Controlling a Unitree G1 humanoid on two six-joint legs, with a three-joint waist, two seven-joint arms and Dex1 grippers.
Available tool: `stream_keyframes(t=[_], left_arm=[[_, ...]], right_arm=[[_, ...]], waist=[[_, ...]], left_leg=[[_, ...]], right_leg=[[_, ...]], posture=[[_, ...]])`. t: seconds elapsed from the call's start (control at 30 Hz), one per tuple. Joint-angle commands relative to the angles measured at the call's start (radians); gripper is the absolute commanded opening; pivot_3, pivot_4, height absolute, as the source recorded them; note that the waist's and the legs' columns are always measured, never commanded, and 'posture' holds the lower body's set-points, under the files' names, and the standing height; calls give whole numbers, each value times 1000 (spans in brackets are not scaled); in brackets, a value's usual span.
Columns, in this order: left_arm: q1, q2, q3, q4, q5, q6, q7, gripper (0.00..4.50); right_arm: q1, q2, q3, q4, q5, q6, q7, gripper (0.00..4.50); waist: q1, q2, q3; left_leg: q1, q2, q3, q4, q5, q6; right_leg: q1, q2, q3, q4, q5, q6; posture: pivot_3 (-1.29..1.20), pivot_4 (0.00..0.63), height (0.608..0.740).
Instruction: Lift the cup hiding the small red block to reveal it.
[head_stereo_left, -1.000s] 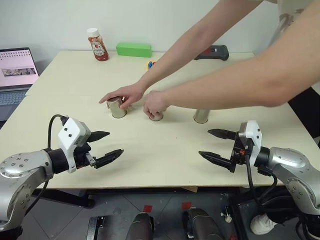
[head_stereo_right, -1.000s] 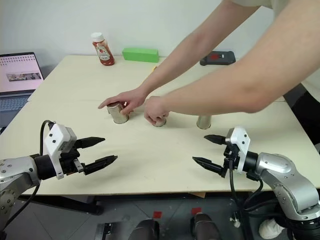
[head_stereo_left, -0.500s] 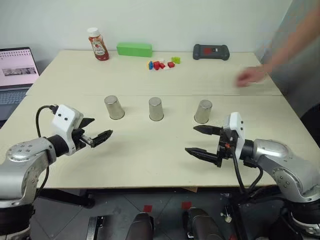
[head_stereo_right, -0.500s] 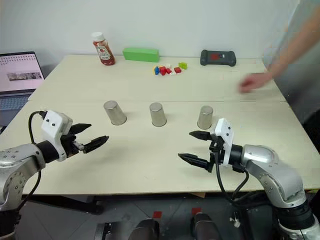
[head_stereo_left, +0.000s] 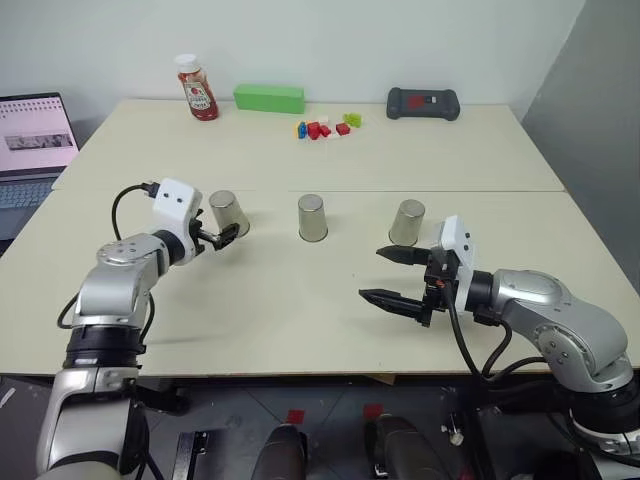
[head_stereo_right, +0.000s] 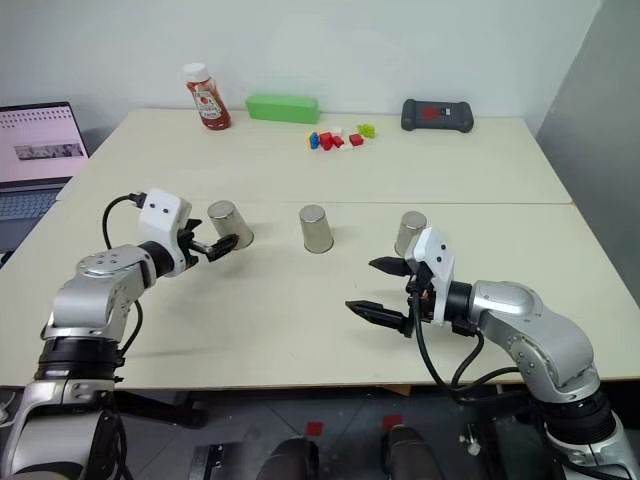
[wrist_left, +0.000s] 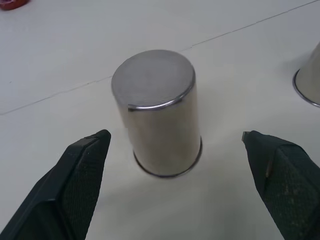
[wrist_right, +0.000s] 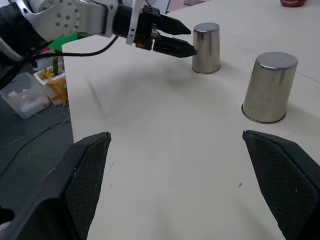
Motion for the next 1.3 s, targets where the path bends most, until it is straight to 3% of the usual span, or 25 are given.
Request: stream_keyframes(t=[0.03,0.6,0.73,0.87,1.1,1.3], left_arm=[[-105,-30,-14,131,48,-83,16,4480],[-354,-118,-3,599,105,-245,42,4480],[-362,-117,0,638,109,-265,37,3536],[-351,-111,5,636,104,-270,18,2838],[-337,-92,58,463,40,-219,-57,2802],[-289,13,97,298,55,-131,-9,2802]], right_arm=[[-9,-10,-22,-52,19,8,-5,4500],[-23,-12,-15,-56,20,24,1,4500],[-23,-8,-11,-59,20,24,-2,4500],[-19,-3,-9,-63,21,24,-5,4500],[-27,14,1,-58,11,12,-6,4500],[-34,23,-1,-45,9,-4,4,4500]], waist=[[1,0,0],[1,0,0],[1,0,0],[1,0,0],[1,0,0],[-7,0,0]], left_leg=[[0,0,0,0,0,0],[-1,-1,-2,1,0,0],[-1,-1,-1,0,0,0],[-1,-1,-2,0,0,0],[-2,-1,-2,1,0,0],[-2,-1,-2,0,0,0]], right_leg=[[0,0,0,0,0,0],[0,0,-2,0,0,0],[0,0,-1,0,0,0],[0,0,-2,0,0,0],[0,0,-2,0,0,0],[0,0,-2,0,0,0]], posture=[[0,150,740],[0,150,740],[0,150,740],[0,150,740],[0,150,740],[0,150,740]])
